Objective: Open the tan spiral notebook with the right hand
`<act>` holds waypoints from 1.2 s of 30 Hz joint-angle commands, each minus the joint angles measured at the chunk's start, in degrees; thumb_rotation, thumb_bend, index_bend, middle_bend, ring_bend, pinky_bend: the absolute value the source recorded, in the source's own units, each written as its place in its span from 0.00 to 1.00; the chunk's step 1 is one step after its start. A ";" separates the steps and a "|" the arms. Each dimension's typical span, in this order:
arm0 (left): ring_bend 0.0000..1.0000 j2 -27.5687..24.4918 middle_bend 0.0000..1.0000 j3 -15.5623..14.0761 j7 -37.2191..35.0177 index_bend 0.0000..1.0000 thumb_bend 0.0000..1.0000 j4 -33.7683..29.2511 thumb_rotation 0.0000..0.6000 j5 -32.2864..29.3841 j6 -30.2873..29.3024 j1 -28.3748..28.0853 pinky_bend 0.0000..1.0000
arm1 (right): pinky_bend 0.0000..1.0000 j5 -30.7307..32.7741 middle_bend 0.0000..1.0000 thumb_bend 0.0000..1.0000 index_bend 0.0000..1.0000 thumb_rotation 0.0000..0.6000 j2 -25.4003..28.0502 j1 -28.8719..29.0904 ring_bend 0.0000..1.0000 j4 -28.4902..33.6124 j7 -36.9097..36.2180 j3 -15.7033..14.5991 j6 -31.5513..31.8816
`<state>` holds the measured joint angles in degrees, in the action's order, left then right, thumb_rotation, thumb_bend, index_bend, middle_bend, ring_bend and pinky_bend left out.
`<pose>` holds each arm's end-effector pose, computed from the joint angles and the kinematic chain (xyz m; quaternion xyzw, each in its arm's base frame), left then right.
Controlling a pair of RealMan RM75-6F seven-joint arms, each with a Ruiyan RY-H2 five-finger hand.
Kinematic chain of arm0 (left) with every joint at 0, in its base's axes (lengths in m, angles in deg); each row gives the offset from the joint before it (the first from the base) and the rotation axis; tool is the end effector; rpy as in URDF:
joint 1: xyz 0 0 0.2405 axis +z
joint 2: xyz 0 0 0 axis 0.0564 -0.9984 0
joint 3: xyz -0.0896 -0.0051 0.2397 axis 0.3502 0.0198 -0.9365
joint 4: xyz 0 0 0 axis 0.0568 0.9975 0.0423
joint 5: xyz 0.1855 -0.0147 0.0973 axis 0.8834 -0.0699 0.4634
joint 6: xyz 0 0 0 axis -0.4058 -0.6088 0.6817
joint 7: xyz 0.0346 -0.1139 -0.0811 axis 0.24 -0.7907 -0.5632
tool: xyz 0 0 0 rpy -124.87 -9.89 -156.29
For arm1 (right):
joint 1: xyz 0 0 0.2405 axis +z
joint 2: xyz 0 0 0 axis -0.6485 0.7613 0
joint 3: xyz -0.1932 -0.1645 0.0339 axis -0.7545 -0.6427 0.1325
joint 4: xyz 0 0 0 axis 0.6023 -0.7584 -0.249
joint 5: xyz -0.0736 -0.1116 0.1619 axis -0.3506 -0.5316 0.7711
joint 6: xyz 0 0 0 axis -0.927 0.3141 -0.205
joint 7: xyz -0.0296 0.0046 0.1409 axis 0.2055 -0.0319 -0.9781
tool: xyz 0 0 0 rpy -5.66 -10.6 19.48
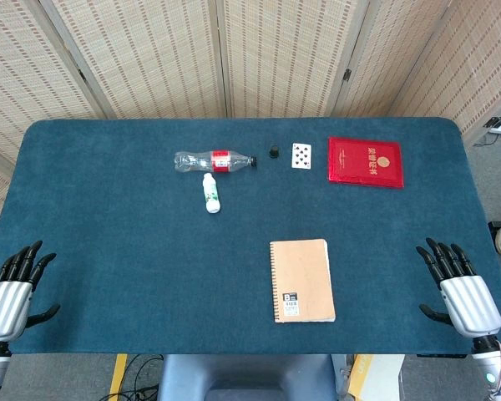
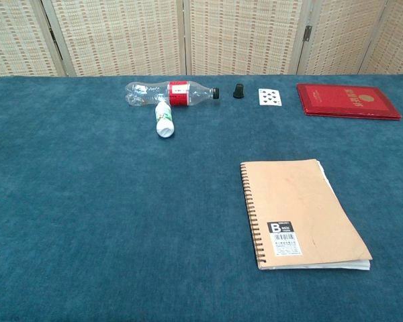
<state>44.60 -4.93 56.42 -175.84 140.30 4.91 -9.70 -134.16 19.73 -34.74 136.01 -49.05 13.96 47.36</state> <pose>-0.3002 0.1859 0.1481 -0.6371 -0.3350 -0.3530 0.5978 -0.3075 -0.1719 0.1508 0.6656 -0.3502 0.3524 0.5569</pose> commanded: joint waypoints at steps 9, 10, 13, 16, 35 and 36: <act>0.07 0.35 0.04 0.68 -0.40 0.18 0.12 0.34 1.00 -0.26 -1.54 0.37 0.15 | 0.00 -1.39 0.00 0.15 0.00 1.00 -0.55 0.28 0.00 -1.74 -2.37 -0.08 0.54; 0.07 0.30 0.04 0.76 -0.27 0.18 0.12 0.38 1.00 -0.46 -1.59 0.43 0.15 | 0.00 -1.43 0.00 0.15 0.00 1.00 -0.56 0.52 0.00 -1.74 -2.42 -0.16 0.03; 0.07 0.47 0.04 1.30 0.26 0.18 0.12 0.66 1.00 -1.24 -2.01 0.55 0.15 | 0.00 -1.79 0.00 0.15 0.00 1.00 -0.72 0.99 0.00 -1.84 -2.53 -0.17 -0.45; 0.07 0.90 0.04 2.48 1.40 0.18 0.12 1.12 1.00 -3.28 -2.95 0.99 0.15 | 0.00 -2.70 0.00 0.16 0.00 1.00 -1.67 1.22 0.00 -2.78 -2.93 0.18 0.55; 0.07 0.61 0.05 3.63 1.22 0.18 0.12 0.98 1.00 -6.02 -2.63 1.20 0.15 | 0.00 -5.10 0.00 0.22 0.00 1.00 -17.04 9.46 0.00 -16.91 -1.04 -0.83 -10.61; 0.07 0.58 0.05 3.62 1.20 0.18 0.12 0.94 1.00 -6.08 -2.57 1.20 0.15 | 0.00 -4.99 0.00 0.22 0.00 1.00 -17.55 9.72 0.00 -16.97 -0.79 -0.77 -10.90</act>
<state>45.19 -1.32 57.63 -174.89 134.23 2.33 -8.51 -139.31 3.53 -25.81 119.49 -51.00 13.02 37.33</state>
